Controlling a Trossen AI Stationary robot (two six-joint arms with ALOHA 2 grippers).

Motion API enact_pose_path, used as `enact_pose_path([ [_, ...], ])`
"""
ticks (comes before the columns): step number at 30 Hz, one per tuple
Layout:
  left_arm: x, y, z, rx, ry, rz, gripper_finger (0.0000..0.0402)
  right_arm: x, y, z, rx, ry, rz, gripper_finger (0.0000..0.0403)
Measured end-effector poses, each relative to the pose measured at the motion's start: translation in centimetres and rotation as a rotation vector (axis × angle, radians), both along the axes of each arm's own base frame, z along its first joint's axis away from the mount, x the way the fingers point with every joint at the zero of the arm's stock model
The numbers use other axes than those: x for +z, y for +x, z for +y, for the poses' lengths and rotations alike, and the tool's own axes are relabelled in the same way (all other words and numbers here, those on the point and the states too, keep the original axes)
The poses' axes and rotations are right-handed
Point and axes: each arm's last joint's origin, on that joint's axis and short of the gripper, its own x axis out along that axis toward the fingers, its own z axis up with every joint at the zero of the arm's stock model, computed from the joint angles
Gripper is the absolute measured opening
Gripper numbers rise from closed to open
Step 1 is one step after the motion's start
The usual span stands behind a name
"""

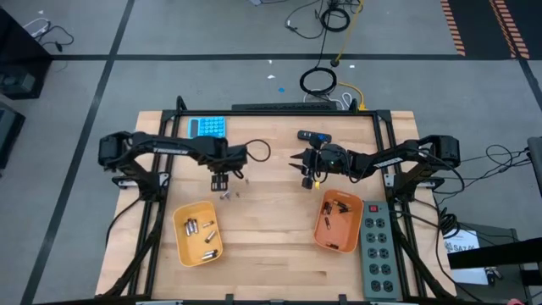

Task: Sort batteries
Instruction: Put the silver battery into the yellow bin

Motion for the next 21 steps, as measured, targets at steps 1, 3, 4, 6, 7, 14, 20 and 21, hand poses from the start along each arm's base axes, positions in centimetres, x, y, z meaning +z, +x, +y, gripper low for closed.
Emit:
enact_pose_path([
  [1,-0.3,0.1,0.3,-0.005,-0.023,0.006,0.0247,0.0,0.0,0.0,0.0,0.0,0.0,0.0109],
  [3,-1.0,0.2,0.8,-0.022,-0.058,0.031,0.0237,0.0,0.0,0.0,0.001,-0.003,0.001,0.0109],
  [4,-1.3,0.2,1.0,-0.03,-0.065,0.043,0.0231,0.0,0.0,0.0,0.002,-0.003,0.003,0.0109],
  [6,-1.8,0.4,1.3,-0.047,-0.071,0.059,0.022,-0.1,0.0,0.0,0.001,-0.002,0.008,0.0109],
  [7,-2.1,0.5,1.5,-0.059,-0.073,0.064,0.0214,-0.1,0.0,0.0,0.001,-0.002,0.01,0.0109],
  [14,-3.7,0.8,2.1,-0.105,-0.093,0.119,0.0194,-0.3,-0.1,0.0,0.001,0.004,0.031,0.0109],
  [20,-5.0,1.0,2.2,-0.115,-0.108,0.164,0.0193,-0.4,-0.1,0.0,-0.001,0.01,0.038,0.0109],
  [21,-5.2,1.0,2.2,-0.116,-0.108,0.169,0.019,-0.4,-0.1,0.0,-0.002,0.012,0.037,0.0109],
])
